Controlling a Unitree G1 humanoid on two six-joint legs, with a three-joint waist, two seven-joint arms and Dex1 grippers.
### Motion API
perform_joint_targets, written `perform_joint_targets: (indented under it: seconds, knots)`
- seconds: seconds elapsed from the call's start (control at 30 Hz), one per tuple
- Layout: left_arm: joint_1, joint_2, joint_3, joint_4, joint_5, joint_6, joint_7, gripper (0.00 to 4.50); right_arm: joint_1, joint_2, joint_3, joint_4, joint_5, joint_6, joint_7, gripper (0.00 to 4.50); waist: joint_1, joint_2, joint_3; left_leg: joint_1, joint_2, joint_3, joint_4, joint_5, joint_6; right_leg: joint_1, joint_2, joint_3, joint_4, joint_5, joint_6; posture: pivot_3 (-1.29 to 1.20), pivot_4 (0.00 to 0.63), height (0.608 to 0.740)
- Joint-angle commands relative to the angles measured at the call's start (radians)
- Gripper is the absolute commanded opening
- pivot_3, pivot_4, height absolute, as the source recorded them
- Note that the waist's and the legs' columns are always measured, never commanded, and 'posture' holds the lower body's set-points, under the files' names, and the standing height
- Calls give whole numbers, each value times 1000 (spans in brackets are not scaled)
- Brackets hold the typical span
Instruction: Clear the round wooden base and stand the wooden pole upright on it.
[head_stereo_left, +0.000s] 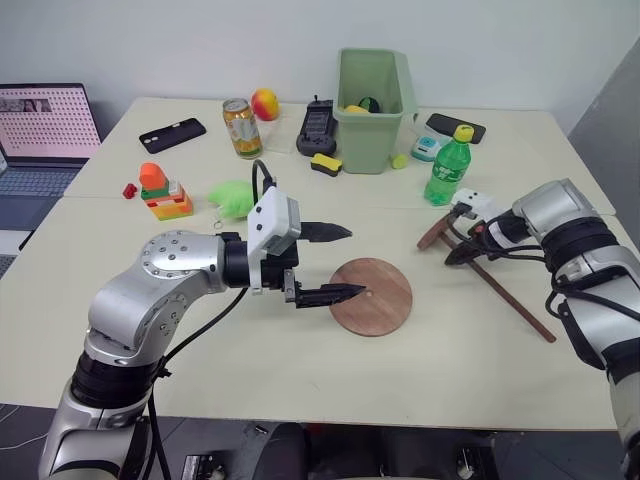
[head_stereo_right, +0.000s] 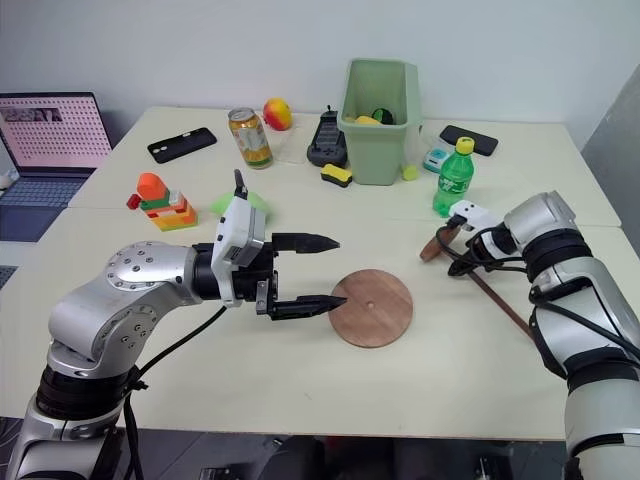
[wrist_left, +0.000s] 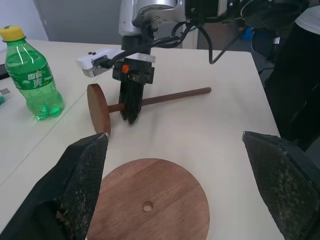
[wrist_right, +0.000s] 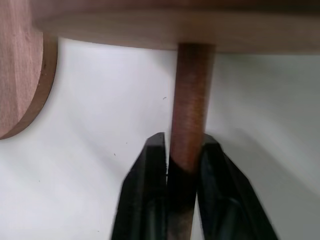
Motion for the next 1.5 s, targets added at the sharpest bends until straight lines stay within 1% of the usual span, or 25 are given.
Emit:
perform_joint_targets:
  seconds: [0.03,0.17,0.23,0.27,0.3,0.33,0.37,0.43,0.5,0.57,0.6,0.67,0.73,0.8,0.83,0.97,1.17,1.3,1.5]
  knots:
    - [-8,10,-5,-26,-11,0,-1,4500,-37,-2,-42,12,-13,-1,8,255,0,0,0,0,0,0,0,0,0,0,0,0,0,0,0,0,150,740]
    - [-3,14,-4,-27,-13,-6,-7,4500,-49,8,-73,10,-9,15,7,255,0,0,0,0,0,0,0,0,0,0,0,0,0,0,0,0,150,740]
    - [20,2,22,-21,-8,-43,5,4500,-76,29,-162,-27,59,21,-11,255,0,0,0,0,0,0,0,0,0,0,0,0,0,0,0,0,150,740]
    - [49,-11,50,-13,-1,-72,26,4500,-77,42,-229,-80,105,-18,-36,255,0,0,0,0,0,0,0,0,0,0,0,0,0,0,0,0,150,740]
    - [90,-16,77,-8,12,-97,47,4500,-72,57,-304,-150,164,-35,-50,255,-6,1,0,0,0,0,0,0,0,0,0,0,0,0,0,0,150,740]
    - [165,-8,104,-17,27,-119,56,4500,-52,85,-403,-266,235,7,-104,255,-13,1,0,0,1,2,-1,0,-1,-1,0,1,0,0,0,0,150,740]
    - [219,1,121,-26,36,-134,58,4500,-34,106,-469,-351,281,49,-144,255,-24,1,0,0,1,3,-1,1,-1,-3,0,2,1,0,0,0,150,740]
    - [342,-8,171,-81,13,-122,98,4500,46,177,-604,-615,400,164,-244,255,-33,2,0,-1,3,3,-2,1,-2,-6,0,2,3,0,0,0,150,740]
    - [427,-27,217,-149,-45,-90,150,4500,149,249,-666,-873,471,186,-337,255,-30,1,0,-5,6,1,-3,1,-2,-10,1,2,4,0,0,0,150,740]
    - [494,-55,249,-238,-103,-72,211,4500,239,336,-708,-1081,530,197,-445,255,-14,1,0,-9,6,-1,-3,0,0,-13,1,1,6,0,0,0,150,740]
    - [520,-66,262,-273,-125,-67,238,4500,270,375,-721,-1153,551,200,-496,255,-7,1,0,-9,4,-1,-2,0,0,-13,0,1,6,0,0,0,150,740]
    - [572,-78,279,-333,-166,-57,274,4500,336,433,-721,-1259,572,182,-574,255,5,1,0,-9,2,0,0,0,1,-14,-3,4,9,0,0,0,150,740]
    - [644,-92,282,-375,-159,-77,297,4500,428,476,-683,-1353,567,108,-618,255,11,0,-1,-8,-2,1,1,0,1,-13,-4,5,11,0,0,0,150,740]
    - [728,-80,258,-379,-95,-136,259,4500,518,487,-632,-1413,546,13,-622,255,13,-1,-3,-6,-3,1,1,0,1,-11,-4,4,12,0,1,0,150,740]
    - [755,-81,258,-370,-84,-152,256,4500,550,486,-610,-1425,540,-19,-622,255,10,-1,-4,-4,-2,1,1,0,1,-10,-4,4,12,0,1,0,150,740]
    - [802,-95,247,-338,-54,-194,262,4500,647,474,-556,-1422,526,-101,-636,255,3,1,-3,0,0,3,0,0,1,-9,-1,4,14,0,0,0,150,740]
    - [772,-100,234,-316,-56,-205,276,4500,691,452,-513,-1402,525,-171,-663,255,3,1,-3,0,1,3,0,0,1,-9,1,4,14,0,0,0,150,740]
    - [773,-106,214,-334,-58,-202,293,4500,699,450,-499,-1389,529,-195,-692,255,3,1,-3,0,1,3,-1,0,1,-9,0,4,14,0,0,0,150,740]
    - [779,-99,206,-329,-54,-210,291,4500,710,419,-477,-1374,527,-221,-693,255,4,1,-3,0,1,2,-1,0,1,-9,0,4,14,0,0,0,150,740]
